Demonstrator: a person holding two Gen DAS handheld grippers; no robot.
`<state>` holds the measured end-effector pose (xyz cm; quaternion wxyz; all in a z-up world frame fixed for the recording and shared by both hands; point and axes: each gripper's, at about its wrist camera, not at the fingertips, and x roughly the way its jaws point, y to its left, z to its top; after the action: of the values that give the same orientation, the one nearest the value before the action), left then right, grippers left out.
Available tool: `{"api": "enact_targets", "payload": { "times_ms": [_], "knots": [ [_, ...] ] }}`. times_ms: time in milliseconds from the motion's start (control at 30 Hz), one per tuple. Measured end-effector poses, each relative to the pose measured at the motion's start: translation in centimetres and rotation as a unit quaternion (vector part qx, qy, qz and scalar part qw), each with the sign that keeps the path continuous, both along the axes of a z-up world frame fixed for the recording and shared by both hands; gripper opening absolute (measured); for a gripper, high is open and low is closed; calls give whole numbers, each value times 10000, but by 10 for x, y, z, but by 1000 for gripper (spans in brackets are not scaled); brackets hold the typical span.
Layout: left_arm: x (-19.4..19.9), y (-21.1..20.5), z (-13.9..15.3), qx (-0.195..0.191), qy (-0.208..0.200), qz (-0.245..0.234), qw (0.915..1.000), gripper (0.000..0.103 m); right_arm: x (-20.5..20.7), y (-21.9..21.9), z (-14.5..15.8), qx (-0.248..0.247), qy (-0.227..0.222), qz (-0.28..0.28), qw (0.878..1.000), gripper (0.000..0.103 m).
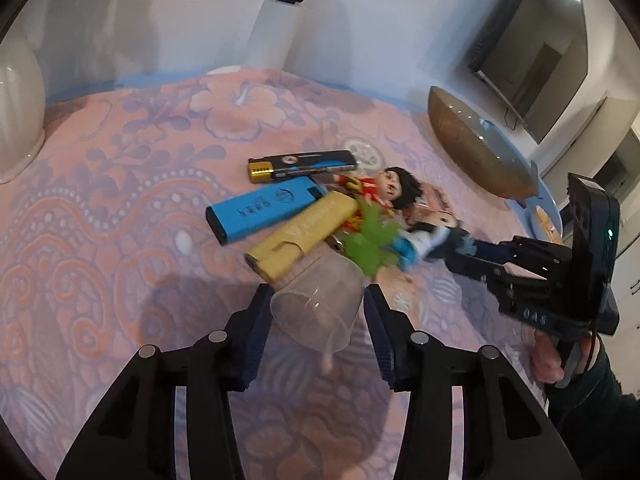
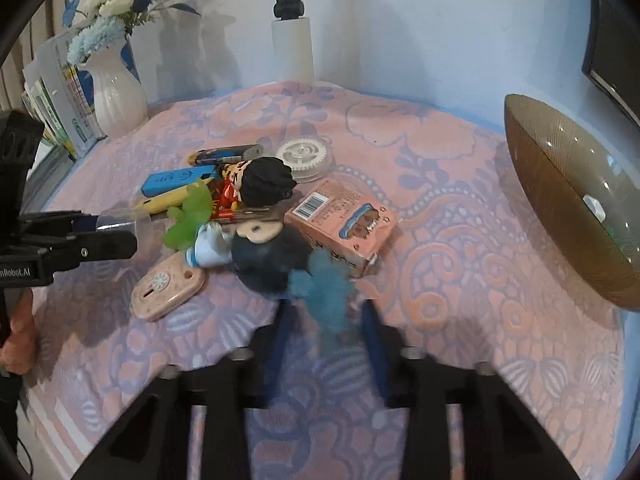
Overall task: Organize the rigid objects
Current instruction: 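Grasp the clear plastic cup with the left tool while the right tool grasps the teal rubber figure, then carry the cup and teal figure to the brown bowl and release them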
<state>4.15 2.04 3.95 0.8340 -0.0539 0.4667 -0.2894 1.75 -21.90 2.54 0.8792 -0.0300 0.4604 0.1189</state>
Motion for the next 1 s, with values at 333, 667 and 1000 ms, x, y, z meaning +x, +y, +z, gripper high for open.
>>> {"api": "enact_targets", "payload": {
  "times_ms": [333,667,1000],
  "knots": [
    [-43,5,16,-64,-318,396,9987,43,-38,-24,14,443,26,26,9990,22],
    [-60,-5,7,320,-614,374,9969,43,-47,-25,-1,413,239,-12,9989,49],
    [-68,-14,5,621,-720,333,9949,43,-45,19,-2,-58,-67,232,9997,33]
  ]
}}
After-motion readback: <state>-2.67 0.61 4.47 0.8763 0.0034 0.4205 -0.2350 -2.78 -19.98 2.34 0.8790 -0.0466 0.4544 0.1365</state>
